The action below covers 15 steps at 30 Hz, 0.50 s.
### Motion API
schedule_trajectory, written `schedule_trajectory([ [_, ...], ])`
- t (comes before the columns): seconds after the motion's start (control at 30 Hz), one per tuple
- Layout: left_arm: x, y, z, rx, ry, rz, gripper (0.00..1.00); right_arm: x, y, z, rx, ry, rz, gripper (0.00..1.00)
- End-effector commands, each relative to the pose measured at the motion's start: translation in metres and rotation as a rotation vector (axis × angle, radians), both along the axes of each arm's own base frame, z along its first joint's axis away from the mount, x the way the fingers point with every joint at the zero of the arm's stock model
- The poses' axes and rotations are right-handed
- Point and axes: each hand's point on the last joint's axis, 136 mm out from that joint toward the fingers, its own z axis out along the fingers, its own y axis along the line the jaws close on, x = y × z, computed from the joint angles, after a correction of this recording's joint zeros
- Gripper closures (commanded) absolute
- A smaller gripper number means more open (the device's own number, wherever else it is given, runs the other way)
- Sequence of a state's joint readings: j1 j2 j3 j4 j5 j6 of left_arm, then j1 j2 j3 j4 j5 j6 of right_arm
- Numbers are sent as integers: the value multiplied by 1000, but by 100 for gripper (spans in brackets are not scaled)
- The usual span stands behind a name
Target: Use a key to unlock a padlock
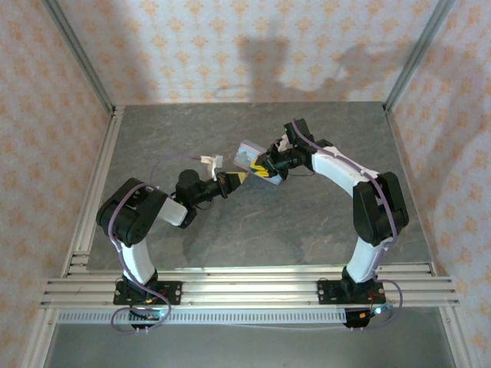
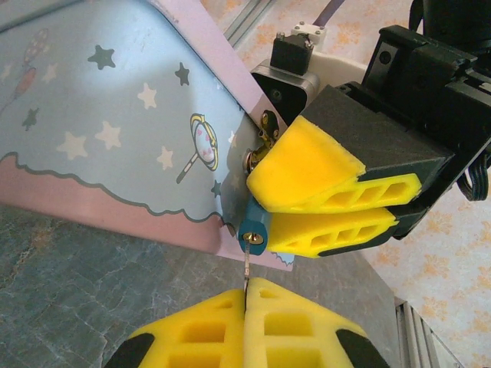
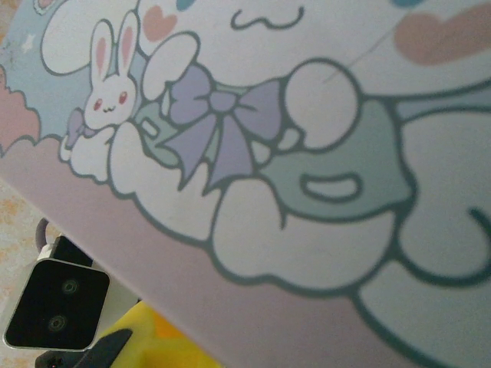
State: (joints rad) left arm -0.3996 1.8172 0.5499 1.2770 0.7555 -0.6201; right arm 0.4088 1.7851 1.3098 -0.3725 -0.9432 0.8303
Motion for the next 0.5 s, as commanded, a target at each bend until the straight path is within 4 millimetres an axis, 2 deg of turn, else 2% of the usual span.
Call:
schedule_trajectory([
  [0.0,0,-7,23,-15,-99,-20,100,-1,3,20,48,-44,16,100],
  [0.47,-2,-9,24,16,-133,-9,100,-4,4,18,48,-22,24,100],
])
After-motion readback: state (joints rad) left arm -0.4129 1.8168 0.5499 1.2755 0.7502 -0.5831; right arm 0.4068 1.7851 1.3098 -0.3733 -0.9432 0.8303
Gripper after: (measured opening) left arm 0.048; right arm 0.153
